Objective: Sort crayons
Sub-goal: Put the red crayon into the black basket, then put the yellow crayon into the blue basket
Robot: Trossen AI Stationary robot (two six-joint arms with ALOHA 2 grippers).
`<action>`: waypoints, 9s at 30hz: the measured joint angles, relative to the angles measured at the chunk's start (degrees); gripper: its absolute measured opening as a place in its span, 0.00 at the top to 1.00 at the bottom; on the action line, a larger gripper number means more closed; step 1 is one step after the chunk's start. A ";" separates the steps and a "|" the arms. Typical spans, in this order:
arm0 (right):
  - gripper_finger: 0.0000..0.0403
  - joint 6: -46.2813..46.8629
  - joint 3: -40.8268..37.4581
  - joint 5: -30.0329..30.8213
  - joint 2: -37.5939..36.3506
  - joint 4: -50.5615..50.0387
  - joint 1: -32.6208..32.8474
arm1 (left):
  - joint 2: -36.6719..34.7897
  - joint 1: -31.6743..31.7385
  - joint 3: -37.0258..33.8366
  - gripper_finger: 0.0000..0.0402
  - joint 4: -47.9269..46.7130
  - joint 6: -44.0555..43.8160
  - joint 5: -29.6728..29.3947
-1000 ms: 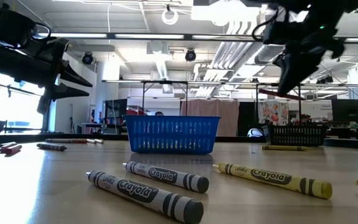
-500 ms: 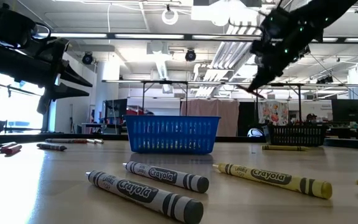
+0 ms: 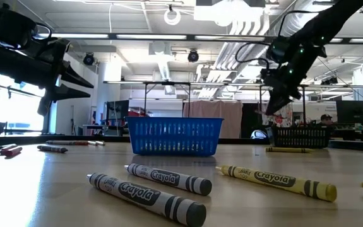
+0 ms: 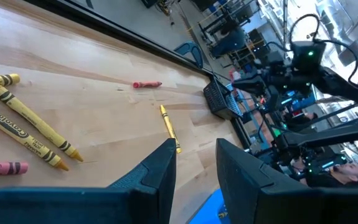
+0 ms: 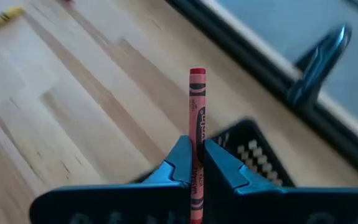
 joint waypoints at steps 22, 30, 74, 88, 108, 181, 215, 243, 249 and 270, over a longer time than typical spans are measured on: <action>0.72 10.34 0.00 0.78 2.54 -9.00 -2.06 | 0.00 0.00 0.00 0.75 0.00 0.02 -0.02; 0.71 19.64 0.00 -23.43 2.50 -8.06 1.68 | 0.00 -0.01 0.00 0.75 0.00 0.01 0.00; 0.74 -27.82 74.91 -5.52 60.44 -31.75 20.32 | -0.01 0.00 0.00 0.75 0.02 0.02 -0.02; 0.74 -40.52 80.28 2.17 66.65 -33.62 20.59 | 0.00 0.00 0.00 0.75 0.00 0.00 0.00; 0.79 -38.20 79.84 0.38 67.86 -31.02 22.13 | 0.00 0.00 0.00 0.75 0.00 0.00 0.00; 0.98 -48.85 79.91 -12.27 69.32 -39.77 18.59 | -0.02 0.00 0.00 0.75 0.02 0.00 -0.02; 0.99 -30.51 75.45 -15.59 48.55 -64.60 8.43 | -0.02 0.00 0.00 0.75 0.00 0.00 -0.02; 0.99 -3.70 0.93 -15.22 6.64 -17.79 21.88 | 0.00 -0.02 0.00 0.75 0.00 0.00 -0.02; 0.87 -0.96 -3.69 -13.11 6.74 -13.26 25.88 | -0.01 -0.02 0.00 0.75 0.00 0.00 -0.02; 0.61 -4.60 -5.81 8.73 6.74 -2.68 38.46 | -0.01 0.00 0.00 0.75 0.00 0.00 -0.02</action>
